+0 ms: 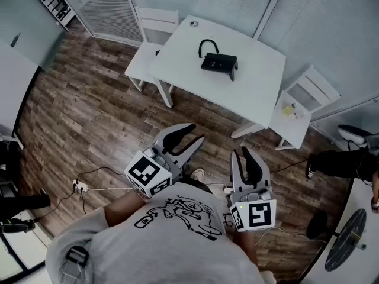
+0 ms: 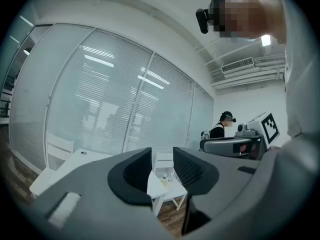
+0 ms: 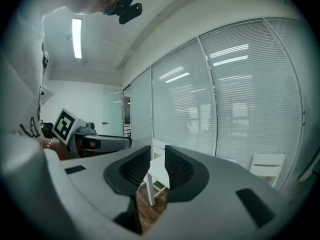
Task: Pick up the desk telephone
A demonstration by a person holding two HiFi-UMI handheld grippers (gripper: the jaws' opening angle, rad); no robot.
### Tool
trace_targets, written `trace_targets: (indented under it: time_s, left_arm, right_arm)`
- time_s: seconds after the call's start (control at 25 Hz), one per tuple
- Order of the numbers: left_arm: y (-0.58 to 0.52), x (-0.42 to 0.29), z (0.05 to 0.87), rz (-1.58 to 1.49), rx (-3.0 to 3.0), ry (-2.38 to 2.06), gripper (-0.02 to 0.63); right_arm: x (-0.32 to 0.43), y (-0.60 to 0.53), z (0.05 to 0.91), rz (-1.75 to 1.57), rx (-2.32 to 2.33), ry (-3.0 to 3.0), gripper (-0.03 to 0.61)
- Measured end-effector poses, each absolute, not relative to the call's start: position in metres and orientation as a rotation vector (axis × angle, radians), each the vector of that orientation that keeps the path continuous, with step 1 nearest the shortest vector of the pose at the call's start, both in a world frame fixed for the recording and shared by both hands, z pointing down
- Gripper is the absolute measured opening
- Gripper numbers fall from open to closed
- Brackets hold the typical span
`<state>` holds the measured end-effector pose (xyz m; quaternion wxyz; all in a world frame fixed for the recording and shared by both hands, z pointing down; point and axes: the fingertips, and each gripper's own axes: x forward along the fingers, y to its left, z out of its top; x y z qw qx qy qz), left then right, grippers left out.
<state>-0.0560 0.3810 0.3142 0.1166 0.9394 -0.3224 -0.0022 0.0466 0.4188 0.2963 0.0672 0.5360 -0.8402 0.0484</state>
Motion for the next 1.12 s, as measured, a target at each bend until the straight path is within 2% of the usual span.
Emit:
trace_targets:
  time_s: [0.64, 1.12]
  left_arm:
    - [0.352, -0.030, 0.319, -0.017, 2.697, -1.048, 0.132]
    - [0.253, -0.066, 0.328, -0.057, 2.635, -1.056, 0.132]
  right_arm:
    - [0.099, 0.394, 0.307, 0.167, 1.696, -2.471, 0.083]
    - [0.059, 0.286, 0.310, 0.186, 1.631, -2.485, 0.083]
